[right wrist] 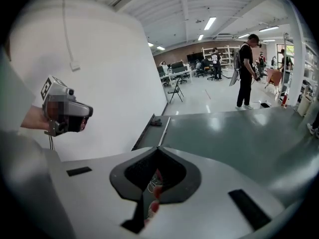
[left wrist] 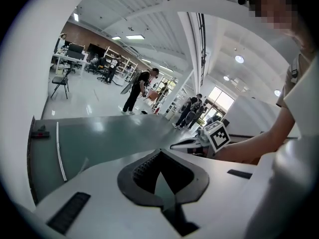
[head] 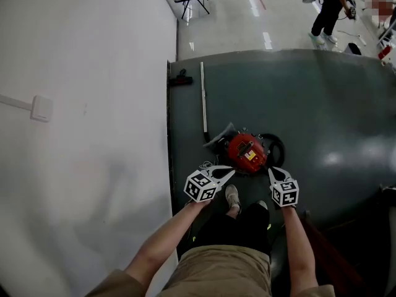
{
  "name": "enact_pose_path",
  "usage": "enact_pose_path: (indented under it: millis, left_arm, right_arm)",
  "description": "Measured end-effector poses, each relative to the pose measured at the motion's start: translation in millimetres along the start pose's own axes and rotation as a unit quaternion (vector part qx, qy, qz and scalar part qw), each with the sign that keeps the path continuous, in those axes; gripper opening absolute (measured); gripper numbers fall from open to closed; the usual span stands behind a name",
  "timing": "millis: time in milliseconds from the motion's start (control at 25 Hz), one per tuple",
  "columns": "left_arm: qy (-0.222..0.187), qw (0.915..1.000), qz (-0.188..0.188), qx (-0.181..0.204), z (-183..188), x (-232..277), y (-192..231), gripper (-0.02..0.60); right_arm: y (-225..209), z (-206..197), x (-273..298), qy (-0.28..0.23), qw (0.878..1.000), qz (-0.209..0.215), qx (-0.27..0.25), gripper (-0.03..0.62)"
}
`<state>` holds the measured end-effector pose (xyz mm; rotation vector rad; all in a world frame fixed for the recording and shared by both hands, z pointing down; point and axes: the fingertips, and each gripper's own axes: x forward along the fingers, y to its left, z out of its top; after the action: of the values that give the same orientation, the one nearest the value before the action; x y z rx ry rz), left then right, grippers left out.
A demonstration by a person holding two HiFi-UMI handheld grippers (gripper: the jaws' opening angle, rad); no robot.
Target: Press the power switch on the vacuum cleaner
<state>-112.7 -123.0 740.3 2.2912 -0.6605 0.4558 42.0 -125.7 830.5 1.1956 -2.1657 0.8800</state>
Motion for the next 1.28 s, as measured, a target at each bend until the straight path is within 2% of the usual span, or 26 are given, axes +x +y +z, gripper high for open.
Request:
enact_pose_path:
  millis: [160, 400, 560, 760, 960, 1080, 1280]
  left_arm:
    - [0.002, 1.0, 0.008, 0.001, -19.7, 20.3, 29.9, 0.003]
    - [0.015, 0.9994, 0.01, -0.03, -69.7, 69.1, 66.7, 0.003]
    - [0.031, 0.9992, 0.008, -0.023, -88.0, 99.9, 89.2, 0.003]
    - [0.056, 0.9981, 0.02, -0.014, -114.4, 131.4, 115.6, 0.003]
    - [0.069, 0.9967, 0.027, -0.034, -138.2, 153.3, 126.6, 0.003]
    - [0.084, 0.9953, 0.036, -0.032, -152.5, 164.2, 131.4, 0.003]
    - [0.1, 0.9934, 0.05, -0.028, -161.6, 176.4, 138.3, 0.003]
  right_arm:
    - [-18.5, -45.5, 67.6, 0.032, 0.999, -0.004, 0.016, 0.009]
    - [-64.1, -132.4, 159.6, 0.117, 0.99, -0.064, -0.036, 0.009]
    - [-88.4, -171.4, 204.4, 0.152, 0.984, -0.072, -0.054, 0.009]
    - [-99.8, -205.8, 242.3, 0.178, 0.981, -0.056, -0.052, 0.009]
    - [-97.6, -228.3, 275.9, 0.222, 0.969, -0.025, -0.105, 0.009]
    - [-93.4, -239.9, 295.3, 0.238, 0.963, -0.014, -0.126, 0.009]
    - [-90.6, -250.9, 312.5, 0.257, 0.957, -0.021, -0.135, 0.009]
